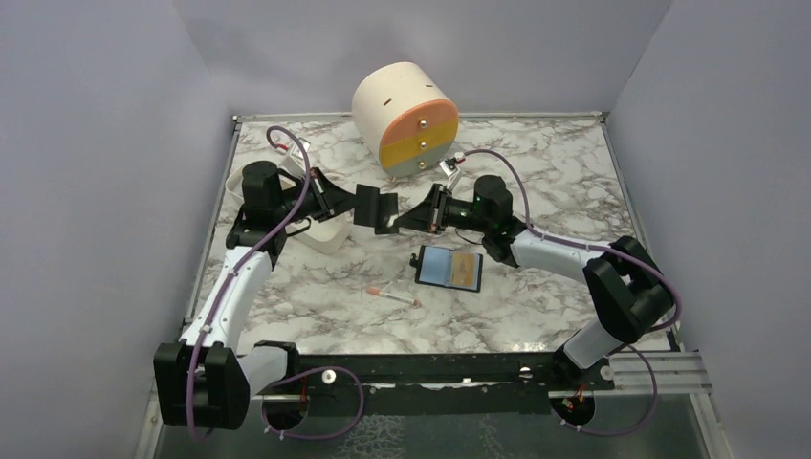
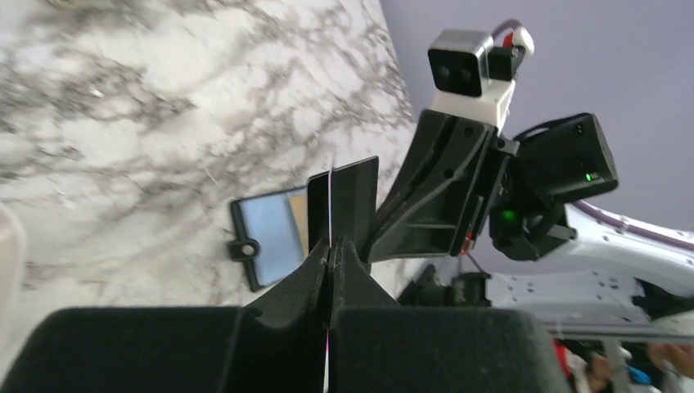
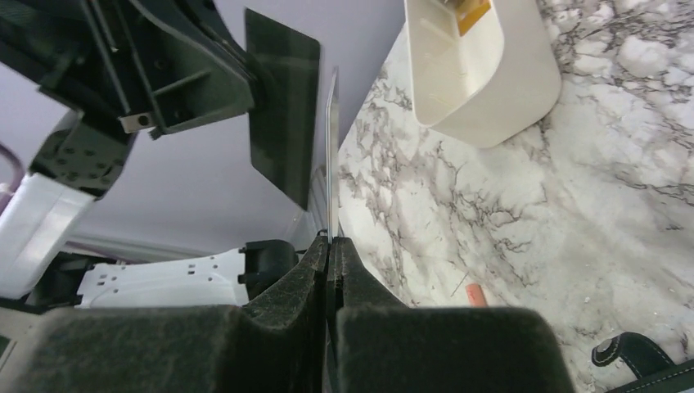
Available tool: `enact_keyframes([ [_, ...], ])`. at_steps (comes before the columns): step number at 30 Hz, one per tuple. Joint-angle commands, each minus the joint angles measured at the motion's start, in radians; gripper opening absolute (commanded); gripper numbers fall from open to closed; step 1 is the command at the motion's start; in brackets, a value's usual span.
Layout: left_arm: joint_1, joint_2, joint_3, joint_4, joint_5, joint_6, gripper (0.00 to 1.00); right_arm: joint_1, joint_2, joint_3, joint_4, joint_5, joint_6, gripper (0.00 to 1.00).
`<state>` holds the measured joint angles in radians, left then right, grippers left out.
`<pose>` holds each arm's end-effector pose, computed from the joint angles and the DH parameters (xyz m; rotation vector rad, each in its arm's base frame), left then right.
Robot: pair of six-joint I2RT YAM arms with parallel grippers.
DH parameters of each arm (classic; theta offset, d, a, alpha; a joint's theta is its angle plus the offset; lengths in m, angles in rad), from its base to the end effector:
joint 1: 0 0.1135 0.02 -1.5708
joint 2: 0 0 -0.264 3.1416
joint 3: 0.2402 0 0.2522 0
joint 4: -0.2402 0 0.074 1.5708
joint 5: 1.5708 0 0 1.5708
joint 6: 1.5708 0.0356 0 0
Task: Put the credit cards into the card holder
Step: Pick up the credit card from the storage box, then place the credit card in the storage box.
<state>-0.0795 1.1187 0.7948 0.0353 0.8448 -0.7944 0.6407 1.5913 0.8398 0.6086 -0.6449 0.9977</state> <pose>0.2467 -0.0464 0.3021 -0.0674 1.9910 -1.3656 0.2652 0.2244 0.2394 -0.2096 2.0220 1.6815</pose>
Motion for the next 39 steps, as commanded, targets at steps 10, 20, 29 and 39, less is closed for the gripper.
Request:
enact_keyframes([
  [10,0.006,-0.117,0.223,-0.344,-0.451,0.35,0.0,0.068,0.136,0.227,-0.261,0.199,-0.004,0.01],
  [20,-0.009,-0.127,0.375,-0.502,-0.692,0.525,0.0,0.205,0.29,0.442,-0.454,0.431,0.095,0.01],
  [29,-0.031,-0.128,0.448,-0.555,-0.805,0.572,0.0,0.274,0.463,0.664,-0.561,0.548,0.146,0.01],
  [39,-0.045,-0.139,0.422,-0.555,-0.806,0.57,0.0,0.291,0.597,0.861,-0.709,0.655,0.136,0.01],
])
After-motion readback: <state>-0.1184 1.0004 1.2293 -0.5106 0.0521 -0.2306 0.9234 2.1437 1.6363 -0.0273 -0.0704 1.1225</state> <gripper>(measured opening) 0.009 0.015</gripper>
